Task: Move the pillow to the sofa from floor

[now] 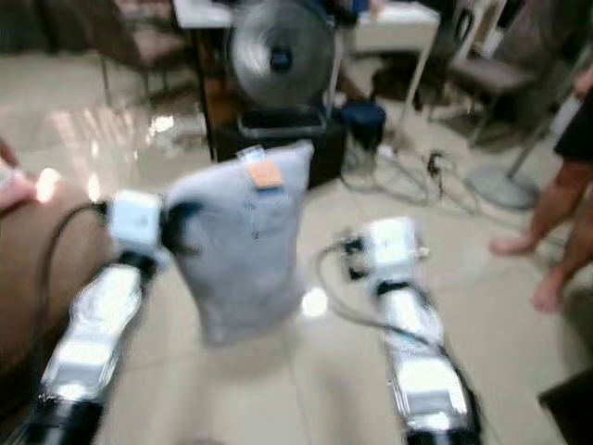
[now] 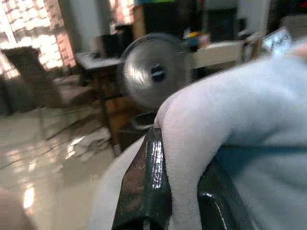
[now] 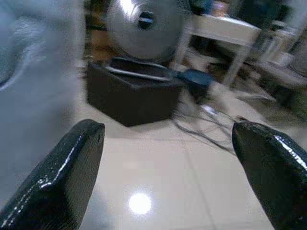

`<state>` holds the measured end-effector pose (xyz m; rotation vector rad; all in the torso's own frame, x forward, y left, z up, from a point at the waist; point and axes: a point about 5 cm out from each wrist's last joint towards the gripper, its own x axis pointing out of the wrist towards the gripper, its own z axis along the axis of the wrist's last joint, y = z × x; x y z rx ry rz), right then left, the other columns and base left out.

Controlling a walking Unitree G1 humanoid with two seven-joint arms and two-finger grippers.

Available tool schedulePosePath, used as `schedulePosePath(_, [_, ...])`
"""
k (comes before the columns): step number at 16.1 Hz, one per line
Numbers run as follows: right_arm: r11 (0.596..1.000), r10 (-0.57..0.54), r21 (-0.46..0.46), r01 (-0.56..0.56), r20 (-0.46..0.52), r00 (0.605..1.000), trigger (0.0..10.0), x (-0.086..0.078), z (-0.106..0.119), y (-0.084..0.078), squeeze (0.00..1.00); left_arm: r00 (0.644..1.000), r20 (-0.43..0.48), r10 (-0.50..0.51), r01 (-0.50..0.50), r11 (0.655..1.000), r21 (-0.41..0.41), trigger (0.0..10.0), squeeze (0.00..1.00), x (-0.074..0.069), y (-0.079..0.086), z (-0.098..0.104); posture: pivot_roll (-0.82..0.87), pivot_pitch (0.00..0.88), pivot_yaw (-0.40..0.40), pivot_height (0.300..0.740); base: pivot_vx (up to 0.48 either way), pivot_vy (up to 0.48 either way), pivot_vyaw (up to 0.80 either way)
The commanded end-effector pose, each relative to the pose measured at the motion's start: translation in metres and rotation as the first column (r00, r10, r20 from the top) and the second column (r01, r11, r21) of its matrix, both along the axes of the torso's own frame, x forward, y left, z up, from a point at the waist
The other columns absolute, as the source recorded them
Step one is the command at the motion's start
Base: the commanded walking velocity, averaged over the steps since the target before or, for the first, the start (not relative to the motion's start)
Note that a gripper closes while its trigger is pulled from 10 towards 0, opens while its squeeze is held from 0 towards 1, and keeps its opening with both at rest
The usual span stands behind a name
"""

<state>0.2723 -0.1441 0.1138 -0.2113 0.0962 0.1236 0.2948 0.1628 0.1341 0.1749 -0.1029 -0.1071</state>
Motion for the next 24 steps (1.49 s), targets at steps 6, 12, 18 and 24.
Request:
schedulePosePath(6, [0.999, 0.006, -0.046, -0.007, -0.01, 1.0, 10.0, 0.0, -0.001, -0.007, 0.0, 0.998, 0.061, 0.0, 0.0, 1.0, -0.003, 10.0, 0.0, 0.003, -0.007, 0.013, -0.05, 0.0, -0.008, 0.74, 0.464, 0.0, 0.76])
schedulePosePath(12, [0.999, 0.002, -0.052, -0.003, -0.01, 1.0, 10.0, -0.001, -0.002, -0.009, 0.0, 0.998, 0.056, 0.002, -0.002, 1.0, 0.003, 10.0, 0.0, 0.002, -0.007, 0.012, -0.05, 0.0, -0.008, 0.74, 0.457, 0.0, 0.8])
schedulePosePath(18, [0.999, -0.004, -0.053, 0.004, -0.006, 1.0, 10.0, -0.001, -0.003, -0.01, 0.0, 0.998, 0.053, -0.015, 0.015, 1.0, 0.016, 10.0, 0.0, 0.004, -0.009, 0.012, -0.05, 0.0, -0.003, 0.74, 0.456, 0.0, 0.67])
schedulePosePath(24, [0.999, 0.044, -0.011, -0.044, -0.008, 0.999, 10.0, -0.002, -0.003, -0.004, 0.0, 0.996, 0.035, -0.08, 0.079, 0.996, 0.03, 10.0, 0.0, 0.019, -0.02, 0.006, -0.06, 0.0, -0.001, 0.74, 0.455, 0.0, 0.0])
